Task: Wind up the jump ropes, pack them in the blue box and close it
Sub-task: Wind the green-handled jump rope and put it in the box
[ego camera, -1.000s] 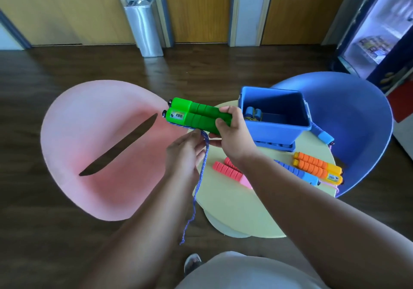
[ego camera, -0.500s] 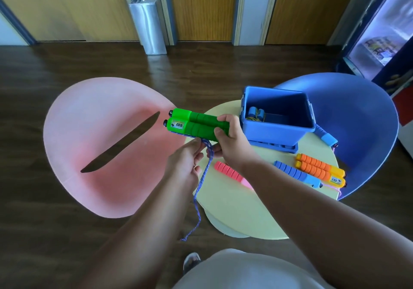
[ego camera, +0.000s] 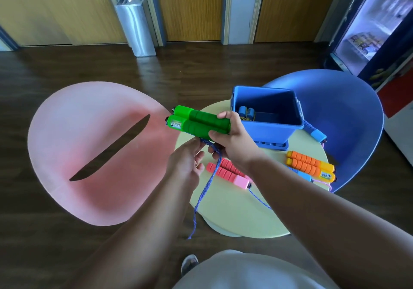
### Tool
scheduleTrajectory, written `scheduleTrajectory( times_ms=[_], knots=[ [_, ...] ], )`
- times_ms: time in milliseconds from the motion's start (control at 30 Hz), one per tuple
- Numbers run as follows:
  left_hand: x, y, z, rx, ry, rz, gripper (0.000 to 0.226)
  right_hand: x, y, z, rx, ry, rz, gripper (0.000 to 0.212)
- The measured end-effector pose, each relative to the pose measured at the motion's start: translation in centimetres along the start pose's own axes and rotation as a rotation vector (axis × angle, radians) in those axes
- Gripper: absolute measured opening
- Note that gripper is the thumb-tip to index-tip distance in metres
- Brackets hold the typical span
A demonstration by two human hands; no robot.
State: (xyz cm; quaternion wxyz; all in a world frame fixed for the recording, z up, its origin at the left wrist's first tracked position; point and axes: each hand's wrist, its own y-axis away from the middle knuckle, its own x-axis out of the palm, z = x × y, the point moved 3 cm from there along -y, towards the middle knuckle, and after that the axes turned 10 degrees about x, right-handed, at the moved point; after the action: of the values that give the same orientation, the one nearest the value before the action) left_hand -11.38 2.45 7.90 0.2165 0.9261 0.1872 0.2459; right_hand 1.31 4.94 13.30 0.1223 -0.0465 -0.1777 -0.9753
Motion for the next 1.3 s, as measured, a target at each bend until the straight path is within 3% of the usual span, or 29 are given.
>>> scheduleTrajectory(
  times_ms=[267, 367, 467, 567, 733, 867, 967, 1033, 1167, 1300],
  knots=[
    [1.7, 1.2, 0.1, 0.086, -0.185, 0.094, 0.023, -2.4, 0.1, 0.6, 0.014, -0.068, 0.024, 0.033],
    [2.3, 2.4, 0.3, 0.150, -0.373, 0.251, 0.026, -3.5, 0.0, 1.3, 0.001, -0.092, -0.028, 0.033],
    [2.7, 3.8, 1.1, 0.204, -0.678, 0.507, 0.022, -4.6, -0.1, 2.0, -0.018, -0.137, -0.044, 0.033],
    [2.8, 5.0, 1.5, 0.257, -0.898, 0.664, 0.017, -5.7, 0.0, 2.6, -0.061, -0.039, -0.072, 0.035],
    [3.1, 6.1, -2.1, 0.334, -0.962, 0.703, 0.017, -6.9, 1.4, 2.3, -0.120, 0.308, -0.099, 0.033],
    [4.5, 6.4, -8.8, 0.581, -1.210, 0.663, 0.023, -6.4, 3.3, 1.3, -0.175, 0.300, 0.007, 0.021],
    [6.7, 7.2, -13.1, 0.748, -1.410, 0.673, 0.023, -5.4, 5.1, 1.5, -0.285, 0.334, -0.012, 0.041],
    [8.4, 7.2, -14.8, 0.801, -1.504, 0.698, 0.021, -4.6, 6.1, 1.9, -0.351, 0.330, -0.061, 0.044],
    [10.7, 5.9, -15.9, 0.789, -1.540, 0.768, 0.023, -4.1, 6.7, 2.0, -0.455, 0.270, -0.105, 0.029],
    [12.0, 4.8, -14.9, 0.735, -1.564, 0.832, 0.025, -4.9, 6.7, 2.1, -0.528, 0.444, -0.096, 0.021]
  ],
)
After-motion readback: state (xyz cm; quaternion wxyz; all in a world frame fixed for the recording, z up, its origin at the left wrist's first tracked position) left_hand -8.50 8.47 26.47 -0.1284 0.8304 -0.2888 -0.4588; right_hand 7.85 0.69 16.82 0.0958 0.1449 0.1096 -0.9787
